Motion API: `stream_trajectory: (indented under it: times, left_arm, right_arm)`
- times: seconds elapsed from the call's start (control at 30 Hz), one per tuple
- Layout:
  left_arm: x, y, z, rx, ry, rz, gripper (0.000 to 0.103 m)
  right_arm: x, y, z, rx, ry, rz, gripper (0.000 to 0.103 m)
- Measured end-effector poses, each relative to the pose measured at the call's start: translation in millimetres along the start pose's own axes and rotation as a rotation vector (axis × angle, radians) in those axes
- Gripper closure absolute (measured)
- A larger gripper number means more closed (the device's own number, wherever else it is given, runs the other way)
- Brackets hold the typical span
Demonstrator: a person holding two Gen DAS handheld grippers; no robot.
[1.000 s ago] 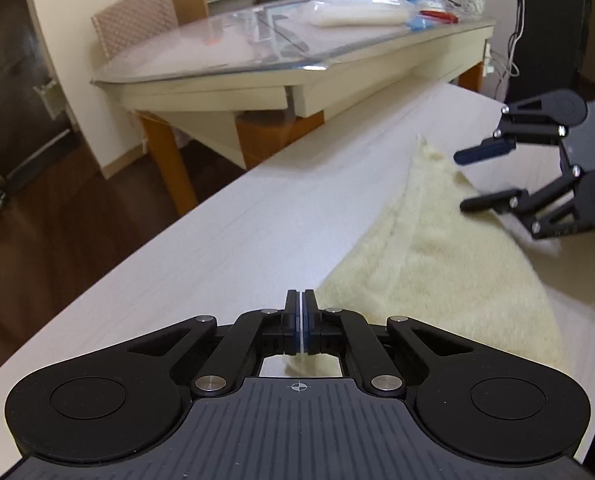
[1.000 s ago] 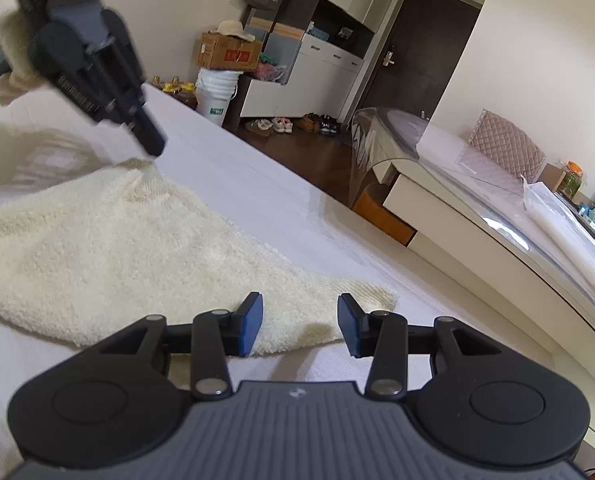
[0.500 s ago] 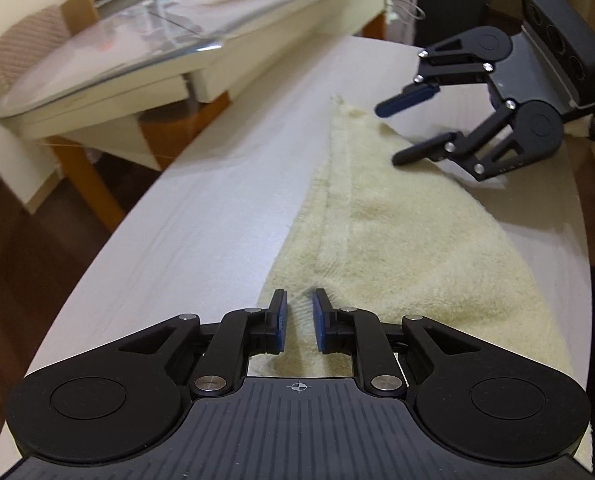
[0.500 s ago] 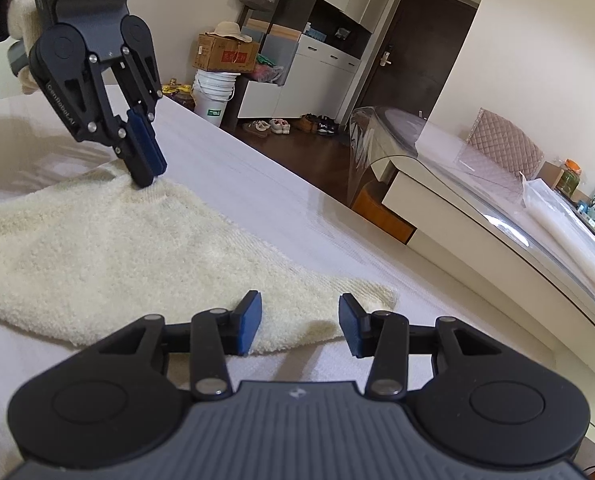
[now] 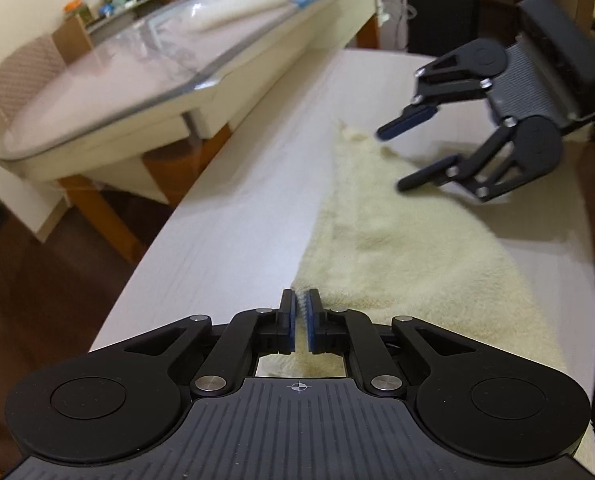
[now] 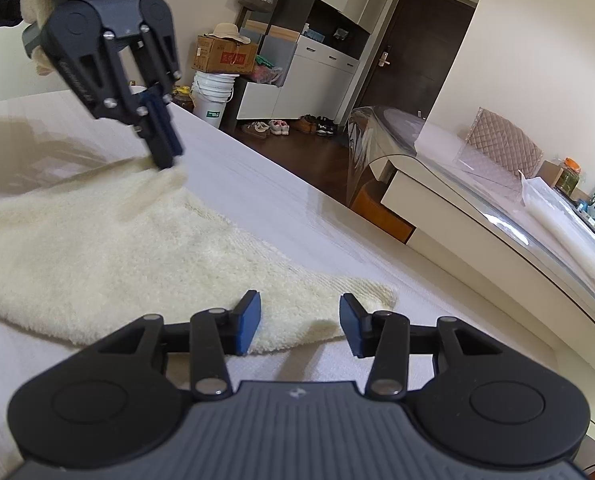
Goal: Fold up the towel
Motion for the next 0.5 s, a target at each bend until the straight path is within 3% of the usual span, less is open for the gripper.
stream_trajectory:
  times: [0.07,0.17,0.23,0.3,0.4,0.5]
  left_arm:
    - [2,-12,-6,0.047,0.001,-0.002,0.096]
    - [8,-14,-10,0.049,0.038,0.014,0.089]
    - [14,-11,-11,0.038,0.072,0.025,0.074]
    - [18,-3,-15,0.028,0.102,0.034,0.07]
    - [25,9,-22,0.013,0.151,0.048,0.069]
    - [27,20,-30,0.002,0.192,0.058,0.067]
  right_arm:
    - [0,0,0,0.002,-0.002,-0.002,0.055]
    - [0,1,0,0.004,-0.005,-0.006,0.054]
    - [0,5,2,-0.004,-0.009,-0.015,0.054]
    - [2,12,5,-0.022,-0.016,-0.011,0.054]
    - [17,34,13,-0.069,-0.028,0.028,0.054]
    - [65,69,25,-0.155,0.009,0.137,0.055]
Point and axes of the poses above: each gripper's, at about its wrist camera, not at the fingertips, and y roughly against the way its jaws point, x to its left, z to its top, the point moved 9 cm from there along -y, roughly the way its jaws point, and after that the axes turned 1 degree about y, right-handed, at the moved point
